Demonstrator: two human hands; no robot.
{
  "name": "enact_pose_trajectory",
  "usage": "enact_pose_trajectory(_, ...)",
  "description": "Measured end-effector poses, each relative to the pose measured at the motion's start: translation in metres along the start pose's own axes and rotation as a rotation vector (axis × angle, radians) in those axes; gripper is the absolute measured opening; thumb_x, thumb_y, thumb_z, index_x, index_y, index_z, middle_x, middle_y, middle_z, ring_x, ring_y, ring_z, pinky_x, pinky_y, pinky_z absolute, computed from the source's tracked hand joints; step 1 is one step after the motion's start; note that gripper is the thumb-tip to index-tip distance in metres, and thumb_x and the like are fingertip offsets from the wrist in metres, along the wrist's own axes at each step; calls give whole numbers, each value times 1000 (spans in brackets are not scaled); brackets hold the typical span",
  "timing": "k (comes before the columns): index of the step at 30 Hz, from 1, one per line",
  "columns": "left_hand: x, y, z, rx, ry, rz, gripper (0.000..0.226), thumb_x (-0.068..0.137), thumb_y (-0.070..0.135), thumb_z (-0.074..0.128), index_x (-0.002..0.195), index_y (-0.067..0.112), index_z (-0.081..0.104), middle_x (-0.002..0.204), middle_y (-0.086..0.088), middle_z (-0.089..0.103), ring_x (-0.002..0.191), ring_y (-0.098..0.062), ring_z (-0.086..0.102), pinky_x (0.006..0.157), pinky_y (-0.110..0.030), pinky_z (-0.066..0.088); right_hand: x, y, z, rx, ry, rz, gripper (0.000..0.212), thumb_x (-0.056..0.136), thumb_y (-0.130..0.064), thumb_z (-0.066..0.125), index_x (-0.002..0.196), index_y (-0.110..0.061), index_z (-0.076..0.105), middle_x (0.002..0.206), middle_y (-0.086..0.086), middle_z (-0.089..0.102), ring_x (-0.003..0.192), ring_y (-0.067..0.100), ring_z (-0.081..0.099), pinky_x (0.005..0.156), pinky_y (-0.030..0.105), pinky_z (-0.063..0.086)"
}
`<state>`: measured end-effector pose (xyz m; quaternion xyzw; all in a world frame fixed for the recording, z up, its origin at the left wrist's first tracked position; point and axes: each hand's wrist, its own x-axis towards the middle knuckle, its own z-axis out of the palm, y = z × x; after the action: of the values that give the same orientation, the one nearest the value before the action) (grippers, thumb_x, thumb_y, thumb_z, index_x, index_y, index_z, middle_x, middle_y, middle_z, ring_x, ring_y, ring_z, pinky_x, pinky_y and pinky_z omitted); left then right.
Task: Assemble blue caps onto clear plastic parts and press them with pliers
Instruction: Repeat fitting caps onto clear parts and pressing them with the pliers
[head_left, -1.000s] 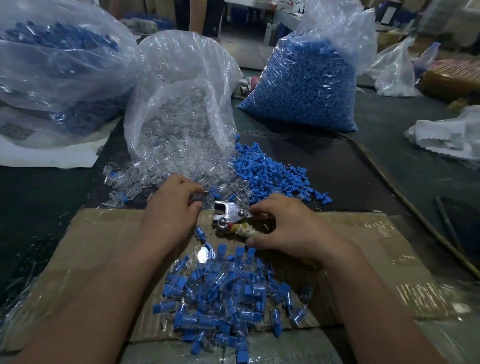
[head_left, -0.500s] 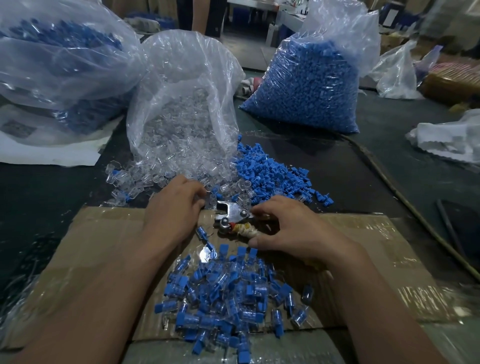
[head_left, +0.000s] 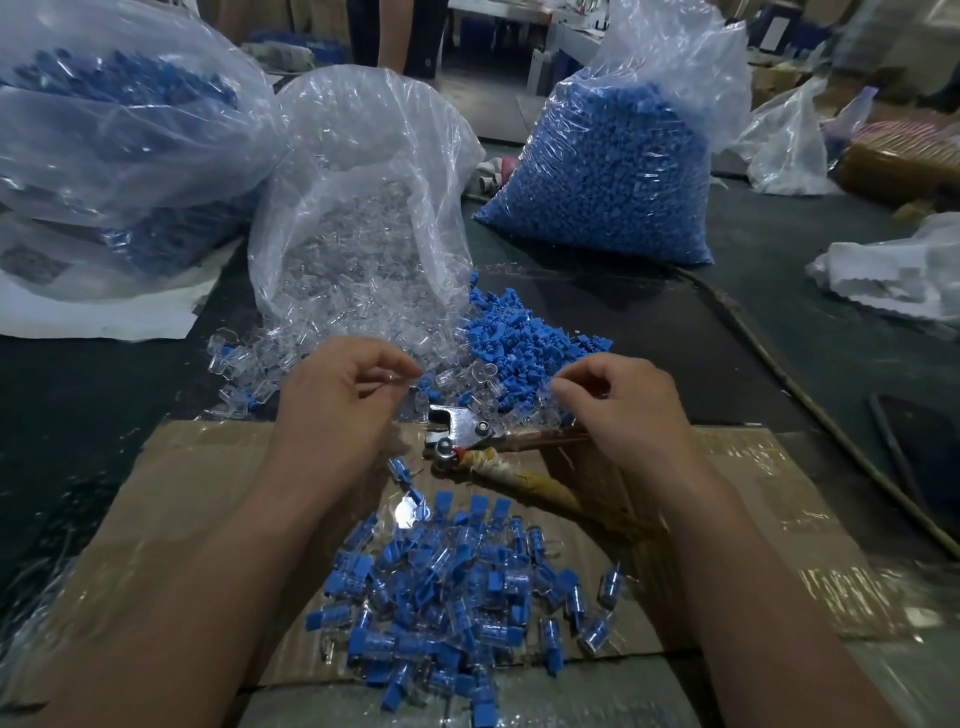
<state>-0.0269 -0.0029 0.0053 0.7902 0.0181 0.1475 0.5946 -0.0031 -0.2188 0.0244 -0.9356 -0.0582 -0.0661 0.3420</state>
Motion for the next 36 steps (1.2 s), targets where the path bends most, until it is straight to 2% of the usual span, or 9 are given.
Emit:
enact_pose_trajectory(4,-5,10,0,-59,-67,-9,35,75,1,68,77,36,68,86,18,66,78,-5,66,73,-36,57,4,10,4,-13,29,76,7,87,-27,61,81,-26,63,74,-21,55,72,-4,52,65,19,39)
enact_pose_trajectory(8,-9,16,3,-113,-118,-50,29,70,6,71,76,34,69,84,13,67,77,-5,66,78,-36,57,8,16,8,-64,63,83,7,87,-26,60,86,-24,67,75,-22,50,71,-5,48,70,23,39)
enact_pose_trajectory(14,-10,18,3,-166,-135,-73,34,67,2,72,79,34,67,83,9,70,82,-9,68,81,-38,56,13,27,2,-80,165,162,18,88,-22,58,103,-17,68,99,-4,64,85,7,53,75,23,38)
enact_pose_trajectory(18,-10,17,2,-167,-145,-52,43,70,-1,70,78,41,69,84,15,70,81,-3,68,78,-30,56,13,28,-1,-60,132,199,15,87,-24,60,99,-19,67,88,-11,58,80,3,51,73,23,37)
enact_pose_trajectory(22,-10,19,3,-195,-148,-6,48,73,-3,68,78,44,69,82,15,70,78,-1,67,70,-14,52,10,24,0,-35,90,171,5,84,-30,63,80,-28,63,76,-16,57,73,-1,53,67,25,40)
enact_pose_trajectory(24,-9,19,3,-186,-155,2,48,73,-2,68,77,45,69,83,16,70,78,-2,67,68,-10,50,9,22,2,-41,57,154,7,83,-32,65,86,-26,67,80,-15,58,75,2,54,68,26,43)
enact_pose_trajectory(27,-10,19,4,-163,-166,8,43,74,-3,68,78,39,68,84,18,69,78,-1,66,67,-9,50,11,20,5,-186,-28,126,17,81,-27,67,97,-20,70,85,-11,54,78,5,50,71,25,39)
enact_pose_trajectory(33,-9,17,4,-137,-125,-8,32,75,-2,67,77,30,66,82,12,68,78,-7,66,69,-21,55,13,19,8,-214,-36,101,8,83,-22,66,86,-19,73,73,-15,52,65,-1,45,67,23,35)
enact_pose_trajectory(36,-11,18,4,-142,-128,-14,35,77,1,66,78,36,69,79,12,69,75,-4,66,70,-24,54,12,20,8,-217,-48,83,6,85,-24,65,82,-22,70,70,-18,50,66,-1,44,68,24,35)
